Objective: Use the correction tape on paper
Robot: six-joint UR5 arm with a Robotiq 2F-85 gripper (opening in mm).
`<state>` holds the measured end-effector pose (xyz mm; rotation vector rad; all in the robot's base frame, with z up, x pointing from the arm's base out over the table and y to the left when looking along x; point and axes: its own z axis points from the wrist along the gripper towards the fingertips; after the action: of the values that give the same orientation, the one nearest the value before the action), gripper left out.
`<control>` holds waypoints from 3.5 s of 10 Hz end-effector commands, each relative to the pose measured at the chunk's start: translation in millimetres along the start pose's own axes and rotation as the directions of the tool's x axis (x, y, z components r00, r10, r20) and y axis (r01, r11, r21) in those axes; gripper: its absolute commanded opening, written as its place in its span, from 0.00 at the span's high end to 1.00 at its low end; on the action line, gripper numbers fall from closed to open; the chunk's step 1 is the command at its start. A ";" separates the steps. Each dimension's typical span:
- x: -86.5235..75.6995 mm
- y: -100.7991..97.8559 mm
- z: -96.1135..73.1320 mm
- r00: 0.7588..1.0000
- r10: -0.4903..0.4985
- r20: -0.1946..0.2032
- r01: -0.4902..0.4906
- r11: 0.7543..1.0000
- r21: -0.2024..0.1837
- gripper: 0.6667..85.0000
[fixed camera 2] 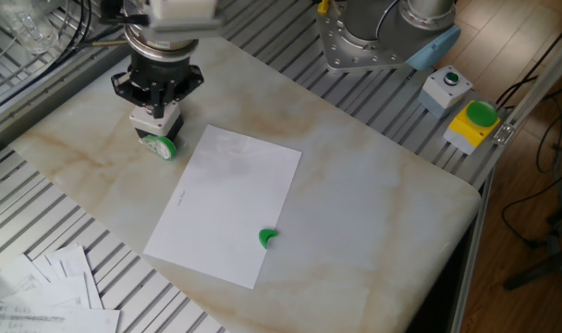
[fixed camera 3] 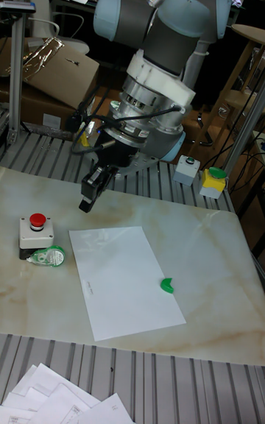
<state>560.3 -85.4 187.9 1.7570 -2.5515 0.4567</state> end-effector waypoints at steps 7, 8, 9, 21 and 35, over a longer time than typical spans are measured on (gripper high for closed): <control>8.1 -5.0 24.6 0.988 -0.152 -0.014 0.153 0.986 0.069 0.99; 6.3 -1.4 24.8 0.987 -0.158 -0.005 0.158 0.986 0.056 0.99; 5.2 1.2 24.9 0.986 -0.169 0.000 0.168 0.985 0.047 0.99; 32.9 33.8 23.1 0.953 -0.295 -0.071 0.287 0.952 -0.105 0.76; 14.5 26.3 94.2 0.880 -0.444 -0.170 0.442 0.896 -0.048 0.53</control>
<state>540.2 -112.1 105.9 2.0961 -1.9856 0.4950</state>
